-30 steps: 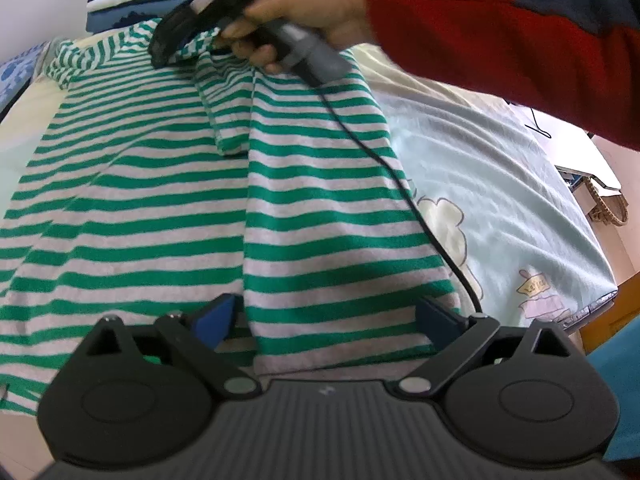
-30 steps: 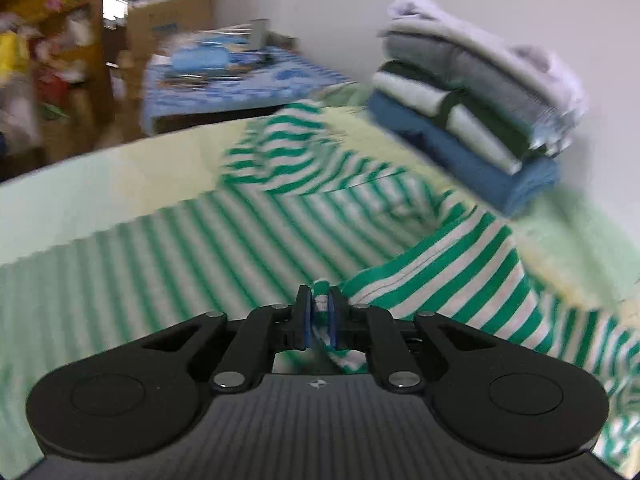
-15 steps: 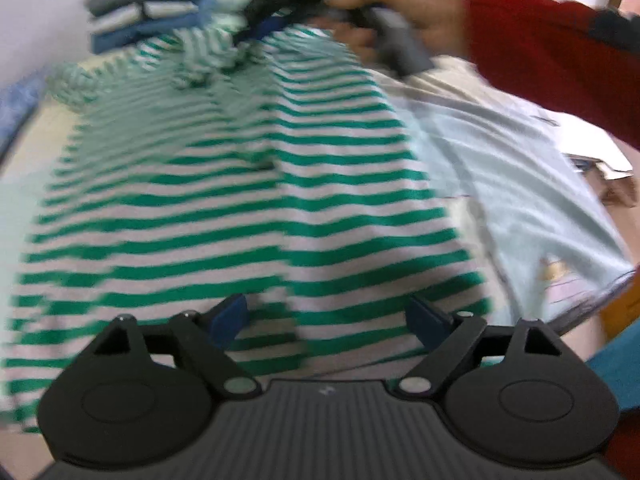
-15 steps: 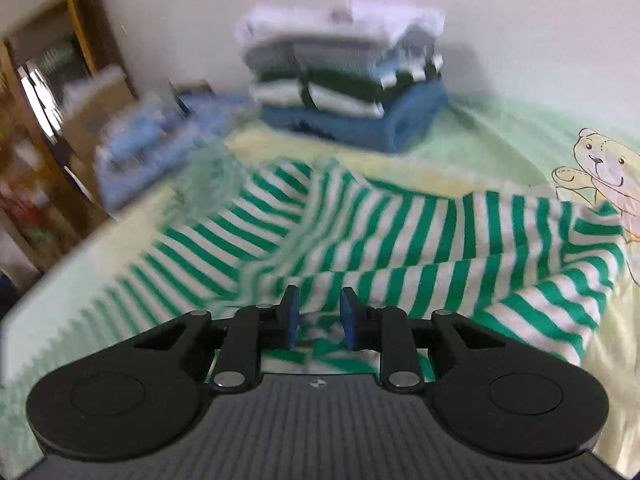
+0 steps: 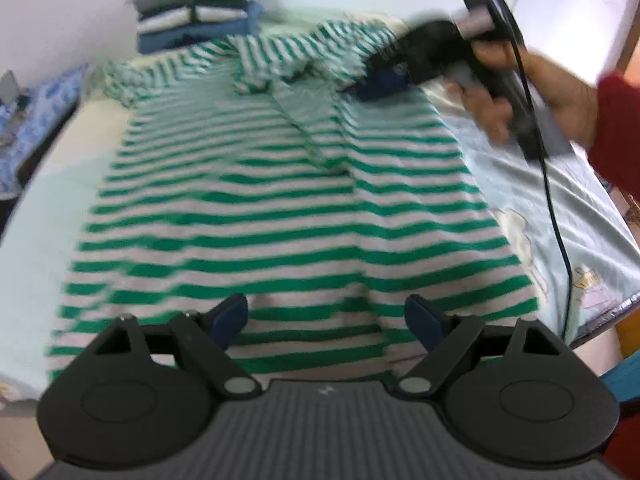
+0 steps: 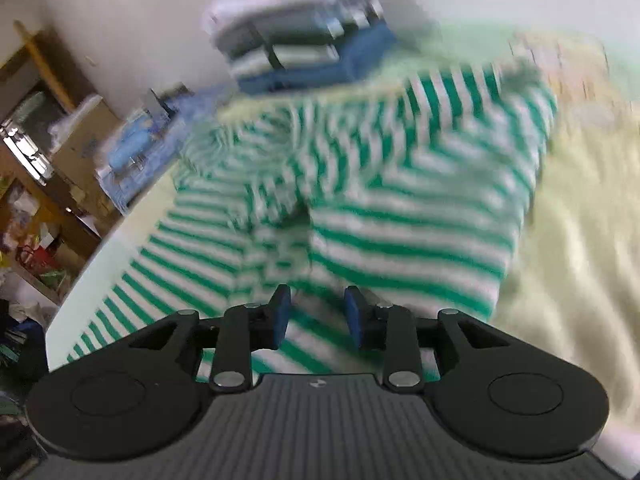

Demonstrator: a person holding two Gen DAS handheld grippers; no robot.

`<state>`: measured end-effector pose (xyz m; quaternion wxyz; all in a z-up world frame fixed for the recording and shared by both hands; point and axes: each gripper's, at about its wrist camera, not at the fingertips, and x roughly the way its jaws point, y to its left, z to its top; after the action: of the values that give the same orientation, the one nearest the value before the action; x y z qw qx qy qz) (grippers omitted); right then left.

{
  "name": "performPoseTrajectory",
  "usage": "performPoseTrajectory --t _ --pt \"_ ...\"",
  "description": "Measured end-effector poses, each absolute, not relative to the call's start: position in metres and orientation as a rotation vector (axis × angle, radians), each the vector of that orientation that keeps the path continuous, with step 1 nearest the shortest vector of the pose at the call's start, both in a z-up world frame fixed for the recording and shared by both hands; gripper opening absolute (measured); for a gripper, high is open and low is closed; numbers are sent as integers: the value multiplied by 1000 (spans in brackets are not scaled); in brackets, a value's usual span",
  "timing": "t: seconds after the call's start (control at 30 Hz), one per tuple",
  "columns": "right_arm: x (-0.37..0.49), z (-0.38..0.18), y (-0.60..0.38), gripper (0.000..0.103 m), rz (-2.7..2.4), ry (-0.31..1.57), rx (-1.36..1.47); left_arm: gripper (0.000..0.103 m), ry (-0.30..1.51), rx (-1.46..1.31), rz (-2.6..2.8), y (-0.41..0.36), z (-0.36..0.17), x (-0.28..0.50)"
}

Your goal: Fold clothes

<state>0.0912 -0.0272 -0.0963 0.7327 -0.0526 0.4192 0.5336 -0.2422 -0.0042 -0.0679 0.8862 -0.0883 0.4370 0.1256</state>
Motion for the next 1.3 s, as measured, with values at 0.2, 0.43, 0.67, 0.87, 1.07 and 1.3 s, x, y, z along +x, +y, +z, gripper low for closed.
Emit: performPoseTrajectory --t 0.2,0.43,0.67,0.87,1.07,1.3 --pt "65 -99 -26 31 1075 824 -153 94 863 -221 369 83 -55 -276" --pt "38 -90 19 42 840 826 -323 94 842 -239 231 153 -69 -268" --pt "-2 -74 78 47 856 760 -493 93 818 -225 78 198 -76 -236" --pt "10 -30 151 48 1016 711 -515 93 647 -262 203 297 -63 -156" --pt "53 -17 250 51 1090 695 -533 94 657 -318 260 356 -84 -103" --pt "72 -36 351 52 1180 803 -472 98 664 -389 272 380 -102 -87"
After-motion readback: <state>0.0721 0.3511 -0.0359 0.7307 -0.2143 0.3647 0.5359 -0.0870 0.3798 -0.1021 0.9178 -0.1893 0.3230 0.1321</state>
